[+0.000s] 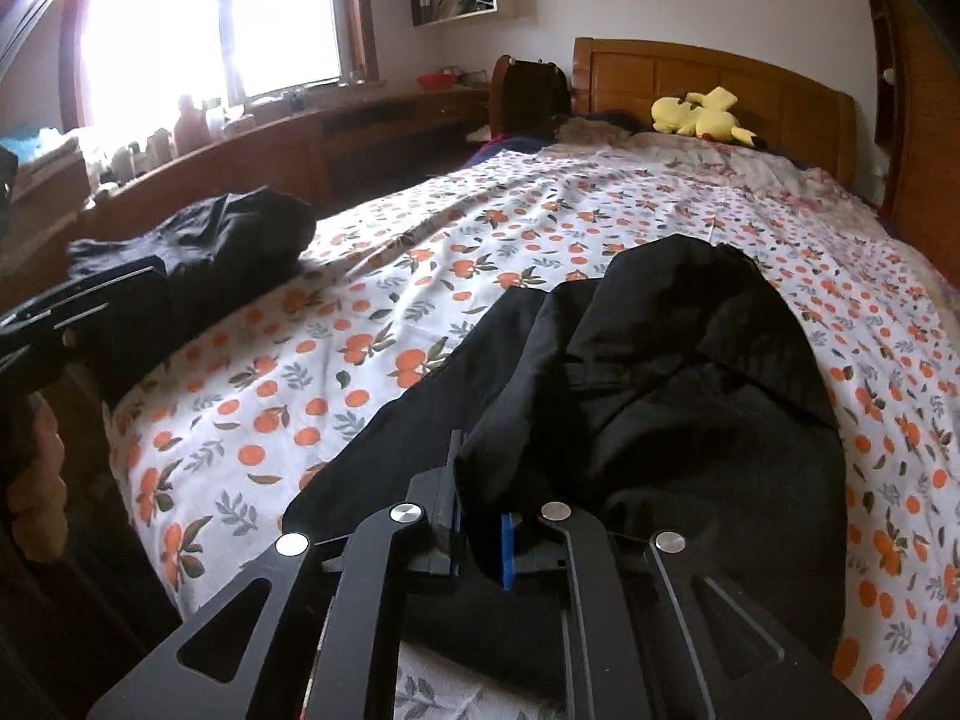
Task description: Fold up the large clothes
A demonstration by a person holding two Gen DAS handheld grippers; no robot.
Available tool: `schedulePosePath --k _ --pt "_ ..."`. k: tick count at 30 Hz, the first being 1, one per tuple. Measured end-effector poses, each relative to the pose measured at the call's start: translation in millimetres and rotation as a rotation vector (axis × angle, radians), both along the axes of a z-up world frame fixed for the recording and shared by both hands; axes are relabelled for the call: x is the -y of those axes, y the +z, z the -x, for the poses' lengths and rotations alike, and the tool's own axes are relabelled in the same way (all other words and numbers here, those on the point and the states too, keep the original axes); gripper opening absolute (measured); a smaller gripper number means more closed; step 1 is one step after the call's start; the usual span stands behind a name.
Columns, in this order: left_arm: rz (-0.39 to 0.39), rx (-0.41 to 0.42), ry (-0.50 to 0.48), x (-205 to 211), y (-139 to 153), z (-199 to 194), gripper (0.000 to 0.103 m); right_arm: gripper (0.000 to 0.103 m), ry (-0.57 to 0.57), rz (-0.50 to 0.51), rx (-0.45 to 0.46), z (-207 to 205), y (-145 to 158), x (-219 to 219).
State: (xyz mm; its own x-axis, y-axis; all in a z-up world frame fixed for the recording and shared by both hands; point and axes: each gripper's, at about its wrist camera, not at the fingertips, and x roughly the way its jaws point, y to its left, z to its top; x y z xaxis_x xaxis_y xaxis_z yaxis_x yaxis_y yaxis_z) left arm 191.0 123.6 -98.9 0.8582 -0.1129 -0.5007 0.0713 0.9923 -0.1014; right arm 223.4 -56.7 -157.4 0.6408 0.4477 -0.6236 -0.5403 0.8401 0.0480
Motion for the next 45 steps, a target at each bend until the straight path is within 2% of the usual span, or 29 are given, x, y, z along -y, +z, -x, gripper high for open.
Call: schedulePosePath --k 1,3,4,6,12,20,22,25,30,35,38,40,42,45 --pt "0.0 0.001 0.002 -0.1 0.4 -0.3 0.096 0.014 0.001 0.002 0.008 2.6 4.2 -0.4" --pt "-0.001 0.002 0.003 0.2 1.0 -1.4 0.096 0.03 0.013 -0.007 0.02 6.4 14.5 -0.6" --pt "-0.001 0.001 0.002 1.3 0.7 -2.8 0.096 0.032 0.019 -0.01 0.037 10.3 21.9 0.6" --pt "-0.003 0.0 -0.001 3.1 -0.4 -4.1 0.096 0.033 0.022 -0.008 0.08 18.6 38.3 5.6" --pt "-0.001 0.001 -0.024 12.3 -2.6 -6.1 0.096 0.033 -0.01 0.019 0.131 21.1 67.1 30.7" --pt "0.001 -0.015 -0.117 50.0 -12.0 -15.5 0.094 0.033 -0.079 0.071 0.118 8.1 67.0 64.8" --pt "0.008 -0.035 -0.15 62.2 -17.1 -21.4 0.083 0.033 -0.092 0.068 0.11 7.7 64.1 72.1" --pt "0.01 -0.06 -0.194 79.7 -25.2 -29.8 0.074 0.033 -0.112 0.072 0.095 7.3 56.7 81.8" --pt "0.002 -0.07 -0.243 102.0 -35.0 -38.3 0.068 0.033 -0.134 0.087 0.077 9.2 46.0 90.2" --pt "0.001 -0.108 -0.236 109.1 -47.9 -55.9 0.064 0.033 -0.149 0.096 0.066 9.2 41.3 98.4" --pt "0.019 -0.133 -0.245 109.3 -55.3 -64.8 0.046 0.033 -0.147 0.129 0.073 8.1 39.9 98.0" --pt "0.022 -0.147 -0.268 110.9 -58.3 -66.4 0.025 0.033 -0.14 0.136 0.077 8.8 40.0 97.0" --pt "0.017 -0.151 -0.282 112.0 -58.8 -65.4 0.013 0.033 -0.137 0.132 0.077 9.5 39.8 97.0" --pt "0.024 -0.128 -0.291 109.2 -52.2 -56.3 0.01 0.033 -0.135 0.12 0.065 9.1 37.4 96.9"
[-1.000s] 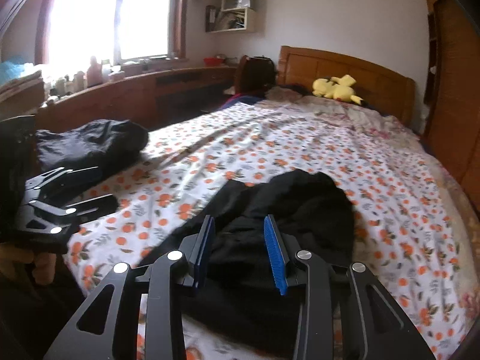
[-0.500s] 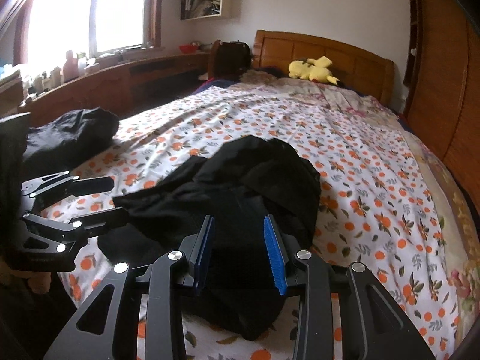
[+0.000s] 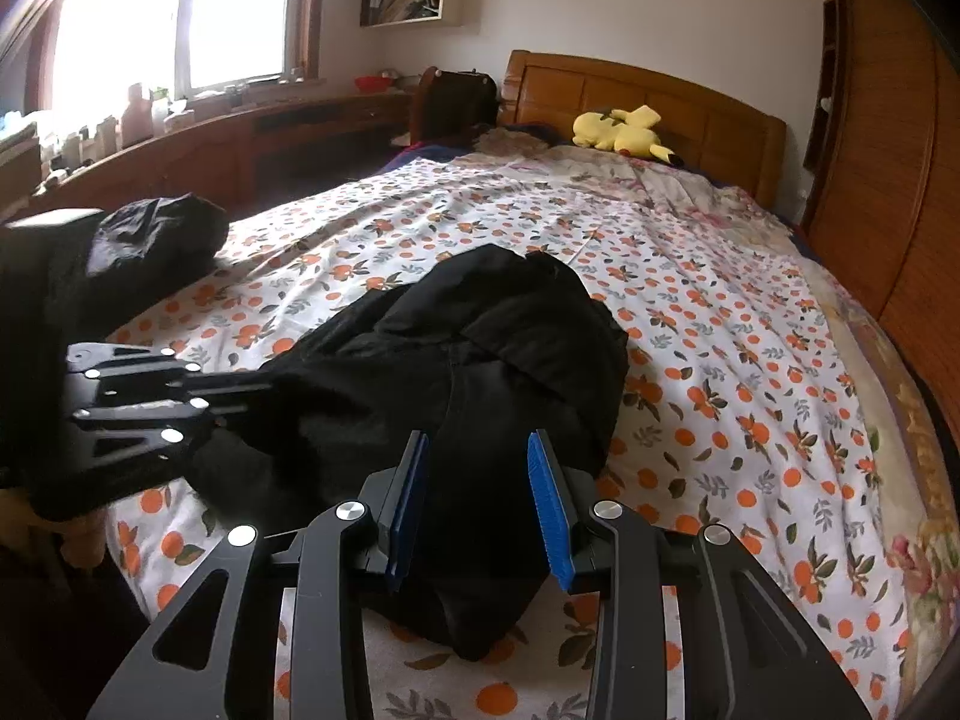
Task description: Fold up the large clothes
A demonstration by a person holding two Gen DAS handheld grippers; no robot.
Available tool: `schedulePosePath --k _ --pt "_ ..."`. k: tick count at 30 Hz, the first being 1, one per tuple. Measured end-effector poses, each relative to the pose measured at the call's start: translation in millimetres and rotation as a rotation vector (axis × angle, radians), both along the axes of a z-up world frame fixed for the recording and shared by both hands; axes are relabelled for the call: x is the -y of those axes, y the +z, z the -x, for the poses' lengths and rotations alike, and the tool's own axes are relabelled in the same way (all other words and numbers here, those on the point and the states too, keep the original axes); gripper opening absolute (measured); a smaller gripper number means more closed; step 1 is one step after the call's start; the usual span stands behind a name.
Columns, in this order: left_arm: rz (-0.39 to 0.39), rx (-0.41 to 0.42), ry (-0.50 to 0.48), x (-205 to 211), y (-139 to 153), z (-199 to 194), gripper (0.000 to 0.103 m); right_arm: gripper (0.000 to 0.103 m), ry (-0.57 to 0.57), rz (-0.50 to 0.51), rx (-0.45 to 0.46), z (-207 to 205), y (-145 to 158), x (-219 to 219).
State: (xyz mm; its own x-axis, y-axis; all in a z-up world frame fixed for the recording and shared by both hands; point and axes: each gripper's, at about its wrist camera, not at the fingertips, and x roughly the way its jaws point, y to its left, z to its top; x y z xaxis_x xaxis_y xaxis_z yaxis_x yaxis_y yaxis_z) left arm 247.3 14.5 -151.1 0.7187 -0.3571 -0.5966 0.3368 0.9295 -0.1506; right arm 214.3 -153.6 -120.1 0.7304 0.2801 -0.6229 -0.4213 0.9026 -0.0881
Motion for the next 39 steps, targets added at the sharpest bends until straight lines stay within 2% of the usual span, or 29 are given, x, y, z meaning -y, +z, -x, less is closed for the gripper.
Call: schedulePosePath --k 4,10,16,25,28,31,39 --pt "0.026 0.039 -0.008 -14.6 15.0 21.2 0.008 0.033 0.017 -0.012 -0.02 -1.4 -3.9 -3.3" --pt "0.015 0.06 0.003 -38.0 20.9 48.7 0.007 0.032 0.068 -0.037 -0.032 -0.8 -3.4 -20.6" --pt "-0.016 0.015 0.039 -65.3 2.1 63.9 0.003 0.032 0.105 -0.046 -0.055 -2.6 -11.7 -33.8" --pt "-0.057 -0.033 0.043 -68.2 -19.8 63.8 0.003 0.032 0.094 -0.063 -0.161 -14.0 -47.9 -32.8" --pt "-0.067 -0.048 0.037 -66.0 -25.0 63.0 0.003 0.033 0.096 -0.013 -0.181 -14.5 -66.0 -39.0" --pt "-0.097 -0.046 0.039 -60.6 -27.9 62.2 0.003 0.034 0.085 -0.054 -0.206 -18.1 -77.8 -35.0" --pt "-0.115 -0.059 0.055 -62.7 -31.8 56.5 0.003 0.038 0.07 -0.022 -0.135 0.1 -45.7 -16.2"
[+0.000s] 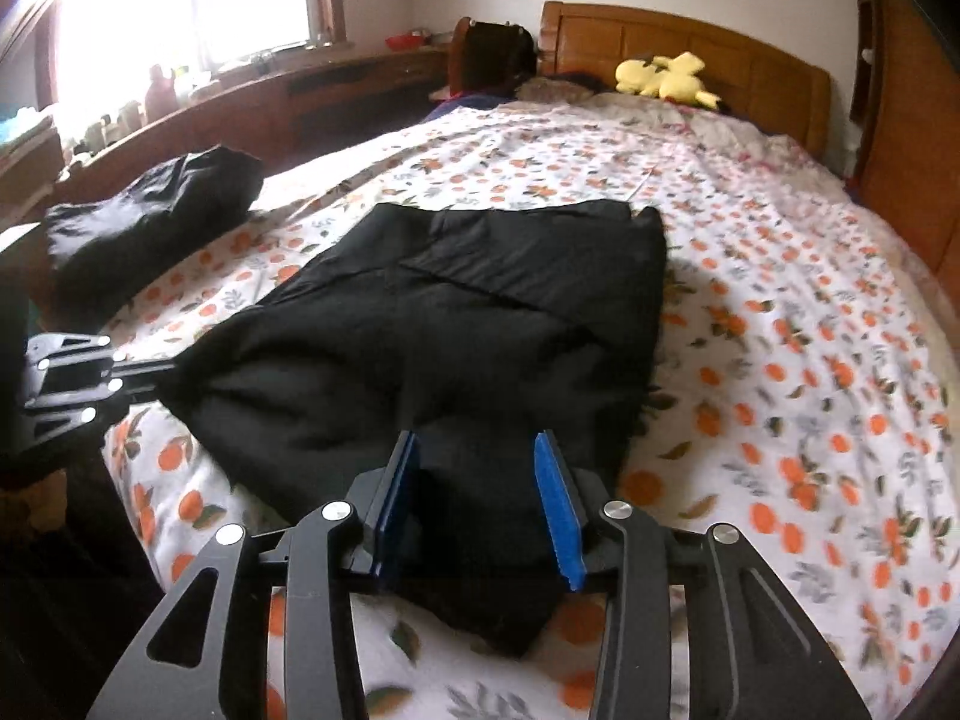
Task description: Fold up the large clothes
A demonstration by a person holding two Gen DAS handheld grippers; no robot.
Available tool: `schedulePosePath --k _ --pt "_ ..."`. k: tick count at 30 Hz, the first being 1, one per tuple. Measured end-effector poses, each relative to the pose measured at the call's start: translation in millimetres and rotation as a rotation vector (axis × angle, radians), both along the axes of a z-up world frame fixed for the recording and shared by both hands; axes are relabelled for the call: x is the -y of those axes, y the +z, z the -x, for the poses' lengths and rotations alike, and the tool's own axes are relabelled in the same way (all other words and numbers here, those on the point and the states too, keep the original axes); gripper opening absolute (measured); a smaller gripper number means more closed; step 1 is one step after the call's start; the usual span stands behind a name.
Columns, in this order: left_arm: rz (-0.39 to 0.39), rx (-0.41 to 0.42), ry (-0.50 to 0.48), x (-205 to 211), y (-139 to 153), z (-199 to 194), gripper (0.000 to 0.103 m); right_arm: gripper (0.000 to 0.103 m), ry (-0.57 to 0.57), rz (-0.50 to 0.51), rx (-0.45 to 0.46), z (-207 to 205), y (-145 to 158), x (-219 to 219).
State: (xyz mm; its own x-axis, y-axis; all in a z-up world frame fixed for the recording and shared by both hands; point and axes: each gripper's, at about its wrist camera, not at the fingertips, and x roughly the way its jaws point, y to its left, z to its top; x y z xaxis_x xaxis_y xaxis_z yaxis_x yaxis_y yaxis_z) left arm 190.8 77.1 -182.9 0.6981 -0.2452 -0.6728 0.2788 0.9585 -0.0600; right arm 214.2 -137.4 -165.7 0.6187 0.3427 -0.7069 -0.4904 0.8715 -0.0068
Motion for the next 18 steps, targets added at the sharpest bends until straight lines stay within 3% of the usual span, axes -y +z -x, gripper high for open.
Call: schedulePosePath --k 4,11,15,16,17,18 --pt "-0.006 0.0 0.004 2.1 -0.5 -1.4 0.003 0.046 -0.032 0.033 -0.003 -0.3 -4.6 14.9" --pt "-0.006 -0.006 0.009 1.2 -2.6 -2.9 0.003 0.068 -0.088 -0.043 -0.094 -16.6 -24.8 29.2" --pt "-0.007 -0.004 0.011 0.4 -2.9 -3.3 0.003 0.067 -0.099 -0.145 -0.197 -28.0 -34.5 39.4" --pt "-0.007 -0.004 0.011 0.0 -3.1 -3.6 0.003 0.064 -0.096 -0.158 -0.209 -28.7 -35.6 39.5" --pt "-0.007 -0.003 0.011 0.3 -3.1 -3.3 0.003 0.054 -0.084 -0.173 -0.22 -28.3 -35.5 38.6" --pt "-0.008 -0.003 0.013 0.1 -2.9 -3.3 0.003 0.054 -0.079 -0.181 -0.227 -27.3 -35.1 37.1"
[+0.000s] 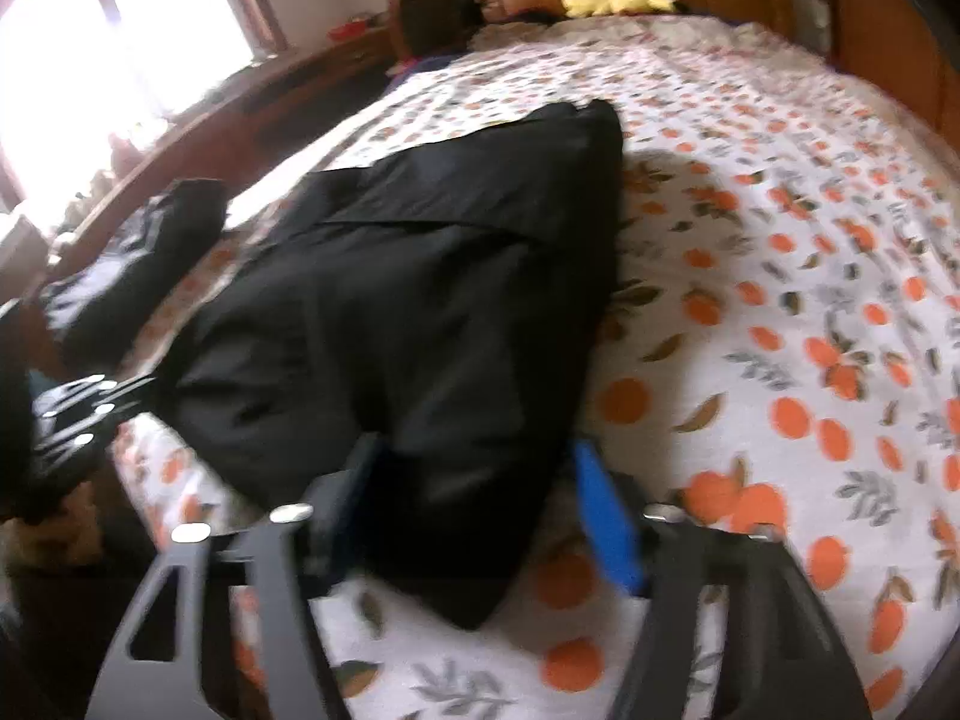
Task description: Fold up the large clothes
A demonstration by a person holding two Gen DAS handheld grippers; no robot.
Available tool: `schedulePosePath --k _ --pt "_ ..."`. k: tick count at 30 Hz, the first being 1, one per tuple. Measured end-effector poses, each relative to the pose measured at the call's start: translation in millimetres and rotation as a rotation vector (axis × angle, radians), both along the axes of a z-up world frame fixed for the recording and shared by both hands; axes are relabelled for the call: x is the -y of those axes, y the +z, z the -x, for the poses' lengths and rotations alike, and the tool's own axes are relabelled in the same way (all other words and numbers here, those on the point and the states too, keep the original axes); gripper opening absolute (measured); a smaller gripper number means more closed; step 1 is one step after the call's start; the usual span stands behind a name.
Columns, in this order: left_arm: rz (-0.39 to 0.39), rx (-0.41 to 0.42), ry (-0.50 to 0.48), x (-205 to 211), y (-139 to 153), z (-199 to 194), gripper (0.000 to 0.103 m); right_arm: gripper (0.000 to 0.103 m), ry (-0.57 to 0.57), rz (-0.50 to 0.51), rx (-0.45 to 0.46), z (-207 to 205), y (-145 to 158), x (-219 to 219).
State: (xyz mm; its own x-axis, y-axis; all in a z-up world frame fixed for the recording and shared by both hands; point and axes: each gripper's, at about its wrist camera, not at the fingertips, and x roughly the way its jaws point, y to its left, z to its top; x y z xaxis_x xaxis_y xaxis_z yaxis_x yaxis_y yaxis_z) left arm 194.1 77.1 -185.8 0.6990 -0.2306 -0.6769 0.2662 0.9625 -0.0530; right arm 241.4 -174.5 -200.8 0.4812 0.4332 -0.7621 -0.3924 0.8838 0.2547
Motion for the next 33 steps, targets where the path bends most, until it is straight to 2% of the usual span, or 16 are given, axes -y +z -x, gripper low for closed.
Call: schedulePosePath --k 6,12,15,20,26,28,30,33 --pt "-0.002 0.0 0.009 -4.5 0.4 -1.2 0.004 0.049 -0.023 0.028 0.003 7.9 3.8 -9.2" --pt "-0.025 0.005 0.069 -19.0 1.1 -4.4 0.003 0.048 -0.009 0.039 0.001 29.4 11.0 -29.2" --pt "-0.011 -0.001 0.08 -28.1 1.4 -6.1 0.004 0.048 -0.012 0.053 0.008 37.9 12.5 -36.6" --pt "-0.043 0.003 0.081 -22.6 -0.7 -4.4 0.004 0.05 -0.035 0.104 0.088 39.6 30.0 -35.6" --pt "-0.048 0.002 0.085 -20.7 -1.2 -3.8 0.004 0.05 -0.058 0.098 0.153 3.9 48.3 -18.1" --pt "-0.052 0.003 0.088 -19.3 -0.8 -3.3 0.004 0.052 -0.056 0.06 0.15 -16.0 50.9 -12.8" --pt "-0.048 0.0 0.087 -20.1 -1.3 -3.7 0.004 0.059 -0.058 0.033 0.149 -40.1 50.6 -7.2" --pt "-0.043 -0.001 0.091 -21.8 -1.1 -2.8 0.004 0.06 -0.069 0.025 0.126 -77.9 44.0 -3.1"
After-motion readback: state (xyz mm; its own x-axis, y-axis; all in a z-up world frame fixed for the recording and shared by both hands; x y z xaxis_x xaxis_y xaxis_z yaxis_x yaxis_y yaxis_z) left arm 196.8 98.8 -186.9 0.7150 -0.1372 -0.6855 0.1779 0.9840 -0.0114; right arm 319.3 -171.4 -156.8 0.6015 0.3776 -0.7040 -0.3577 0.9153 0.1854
